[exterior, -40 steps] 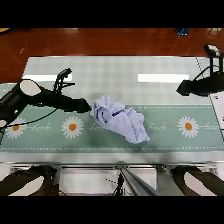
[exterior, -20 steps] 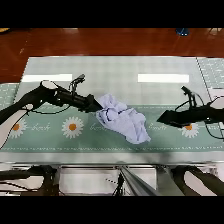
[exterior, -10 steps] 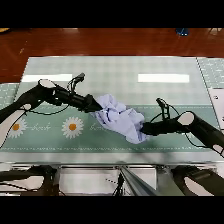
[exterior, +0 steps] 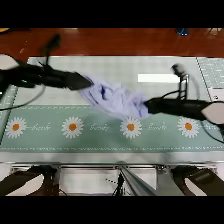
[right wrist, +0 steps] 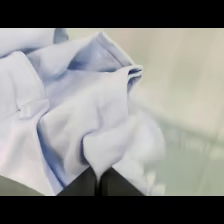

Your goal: Fold the shirts.

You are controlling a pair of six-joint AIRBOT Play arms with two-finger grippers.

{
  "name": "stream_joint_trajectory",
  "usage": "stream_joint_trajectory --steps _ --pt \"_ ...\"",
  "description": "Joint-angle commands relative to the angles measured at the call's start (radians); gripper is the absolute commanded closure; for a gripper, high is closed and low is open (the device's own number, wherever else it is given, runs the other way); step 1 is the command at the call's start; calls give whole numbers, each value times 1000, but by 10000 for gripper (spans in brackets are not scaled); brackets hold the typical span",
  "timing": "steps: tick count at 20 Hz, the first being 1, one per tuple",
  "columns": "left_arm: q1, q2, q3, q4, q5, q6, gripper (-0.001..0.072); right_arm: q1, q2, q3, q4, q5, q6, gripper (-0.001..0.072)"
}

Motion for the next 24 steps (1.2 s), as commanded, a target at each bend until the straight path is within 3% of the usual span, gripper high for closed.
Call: stream_joint_trajectory --steps 1,4,7,10,12,19,21,24 --pt "66 196 233 1 0 -41 680 3 161 270 -198 5 138 683" --pt "119 301 421 18 24 -82 680 3 215 425 -270 26 237 683" --pt "132 377 476 177 12 -200 680 3 223 498 -295 194 255 683" --pt "132 401 474 359 -161 -321 680 3 223 505 -362 410 293 683" --pt "131 400 447 372 -230 -329 680 3 223 505 -399 483 296 683" --pt "93 397 265 342 -225 -365 679 3 180 505 -389 646 300 683" --pt "42 394 165 343 -188 -365 679 3 97 505 -363 713 283 683" --pt "-42 383 -28 343 -40 -360 680 4 -77 505 -348 650 218 683"
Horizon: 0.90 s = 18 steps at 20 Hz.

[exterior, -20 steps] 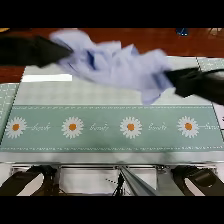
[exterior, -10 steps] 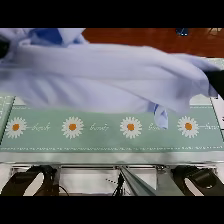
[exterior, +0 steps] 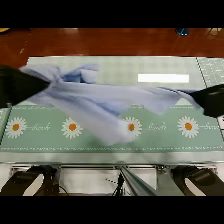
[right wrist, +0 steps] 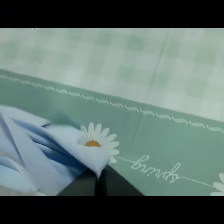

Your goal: Fold the shirts.

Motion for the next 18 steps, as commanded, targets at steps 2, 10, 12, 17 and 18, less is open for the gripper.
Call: stream_joint_trajectory --steps 2,10,12,17,18 --pt "-105 -33 -274 -14 219 32 679 1 -258 1 28 -74 -98 683" --pt "-113 -339 -511 -13 492 143 679 1 -718 1 16 -291 -168 682" --pt "-109 -427 -510 -13 492 183 676 0 -764 1 1 -311 -150 682" --pt "36 -480 -424 15 275 223 92 0 -747 1 -131 -245 -164 682" --pt "97 -471 -394 47 219 222 97 0 -734 1 -175 -222 -167 682"
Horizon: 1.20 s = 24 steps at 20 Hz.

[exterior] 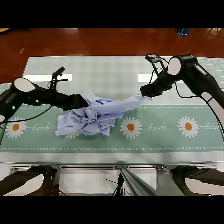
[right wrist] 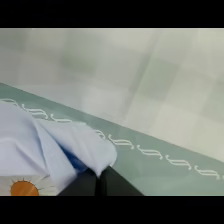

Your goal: Fold the shirts.

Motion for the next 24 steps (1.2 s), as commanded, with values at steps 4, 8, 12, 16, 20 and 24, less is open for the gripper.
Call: stream_joint_trajectory --steps 4,8,12,16,20,24 --pt "374 5 31 143 -360 7 101 0 52 1 -212 70 -12 682" --pt "500 3 -163 145 -350 20 100 0 54 1 -185 63 -12 683" --pt "470 1 -282 142 -289 64 97 0 54 1 -154 42 -11 683" --pt "414 -10 -307 142 -201 67 95 0 54 1 -121 42 -12 683" --pt "352 -74 -306 134 -103 52 96 0 54 1 -88 48 -12 682" --pt "332 -121 -306 70 -39 42 154 0 54 1 -63 48 -12 682"
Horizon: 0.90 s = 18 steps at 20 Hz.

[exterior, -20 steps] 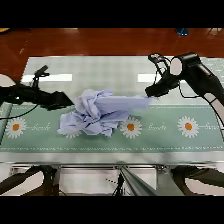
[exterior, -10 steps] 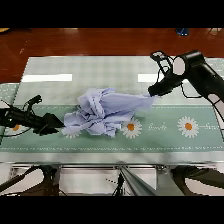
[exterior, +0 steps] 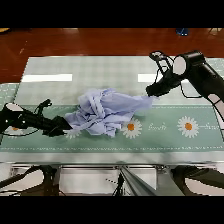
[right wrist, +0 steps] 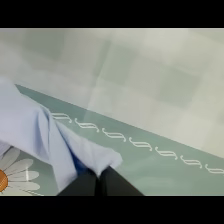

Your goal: Fold the shirts.

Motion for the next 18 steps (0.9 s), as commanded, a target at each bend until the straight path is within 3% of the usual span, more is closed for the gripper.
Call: stream_joint_trajectory --steps 1,2,4,5,9,12,18 --pt "-21 -37 -3 -48 116 -20 327 0 0 1 26 2 0 682" --pt "-22 -38 -2 -69 134 -19 473 0 0 1 29 3 0 682" --pt "-22 -37 3 -82 142 -9 639 0 0 1 31 7 0 683" --pt "-22 -35 9 -82 131 10 678 0 0 1 33 8 0 682" --pt "-22 0 74 -83 11 53 680 0 0 1 34 10 0 682" --pt "-22 123 172 -87 -42 59 682 0 0 1 35 10 0 682" --pt "-22 366 428 -117 -54 -17 682 0 13 1 36 13 0 683"
